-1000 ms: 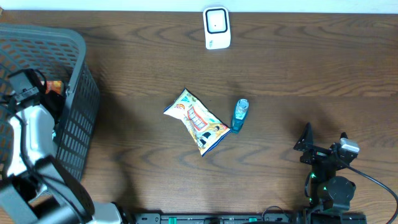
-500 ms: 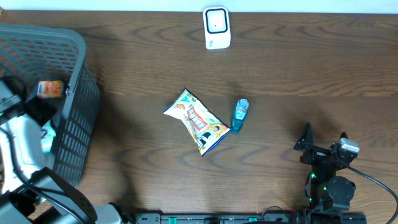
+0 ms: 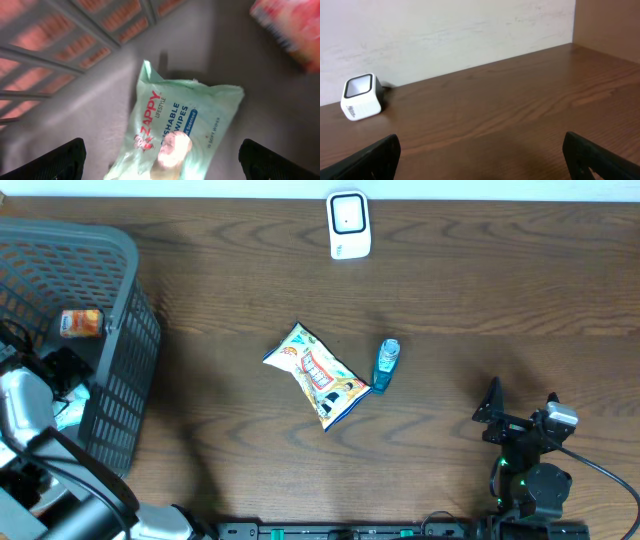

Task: Scan the item barcode

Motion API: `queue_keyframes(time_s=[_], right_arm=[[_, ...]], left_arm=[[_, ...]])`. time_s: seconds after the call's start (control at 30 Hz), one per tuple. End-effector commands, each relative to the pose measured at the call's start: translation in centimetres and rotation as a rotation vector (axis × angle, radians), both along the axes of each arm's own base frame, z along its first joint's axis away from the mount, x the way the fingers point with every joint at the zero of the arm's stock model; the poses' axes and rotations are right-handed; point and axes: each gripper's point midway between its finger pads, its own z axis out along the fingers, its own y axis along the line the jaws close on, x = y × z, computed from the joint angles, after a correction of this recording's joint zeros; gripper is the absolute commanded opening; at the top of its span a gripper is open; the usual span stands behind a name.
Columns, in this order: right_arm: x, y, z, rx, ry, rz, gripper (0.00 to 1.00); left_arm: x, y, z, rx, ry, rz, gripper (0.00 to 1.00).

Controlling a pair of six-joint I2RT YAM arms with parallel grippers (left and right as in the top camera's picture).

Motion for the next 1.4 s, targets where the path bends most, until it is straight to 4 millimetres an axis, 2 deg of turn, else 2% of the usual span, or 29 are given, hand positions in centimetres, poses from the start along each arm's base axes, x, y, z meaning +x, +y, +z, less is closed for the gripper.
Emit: queue_keyframes(time_s=[0.0, 0.13, 0.27, 0.47, 0.57, 0.67, 0.83, 1.07, 1.17, 1.23, 1.37], right_arm=[[-0.1, -0.1, 0.0, -0.007, 0.0, -0.006, 0.99], [-0.1, -0.1, 0.0, -0.008, 0.0, -0.006, 0.99], [-0.1, -0.2, 0.0, -0.007, 0.0, -0.007, 0.99], [-0.1, -0.1, 0.0, -0.007, 0.0, -0.006, 0.99], [-0.1, -0.2, 0.0, -0.008, 0.0, -0.007, 0.99], [-0.1, -0.2, 0.0, -0.007, 0.0, -0.007, 0.99], [-0.1, -0.1, 0.0, -0.007, 0.0, -0.006, 0.99], [-0.1, -0.1, 0.0, -0.008, 0.0, -0.006, 0.99], [-0.1, -0.1, 0.0, -0.008, 0.0, -0.006, 0.99], [-0.1, -0.2, 0.0, -0.007, 0.0, -0.007, 0.99], [-0.1, -0.1, 0.0, -0.008, 0.0, -0.006, 0.99]], left_arm=[[-0.5, -0.8, -2.9, -0.059, 0.061, -0.035, 0.98], [-0.8, -1.3, -4.8, -0.1, 0.101, -0.038, 0.98], [-1.2, -1.7, -5.4, -0.124, 0.121, -0.027, 0.99], [-1.6, -2.0, -5.4, -0.138, 0.136, -0.027, 0.72], [-1.5, -1.9, -4.6, -0.126, 0.124, -0.027, 0.58], [-1.0, -1.5, -3.0, -0.094, 0.089, -0.027, 0.57], [0.2, -0.4, 3.3, 0.029, -0.048, -0.022, 0.54], [0.6, -0.1, 13.8, 0.171, -0.358, 0.121, 0.54], [1.2, -2.1, 18.6, 0.144, -0.567, 0.125, 0.53], [2.2, -4.5, 22.0, 0.073, -0.732, 0.069, 0.53], [3.3, -10.7, 28.6, -0.127, -1.023, -0.113, 0.52]])
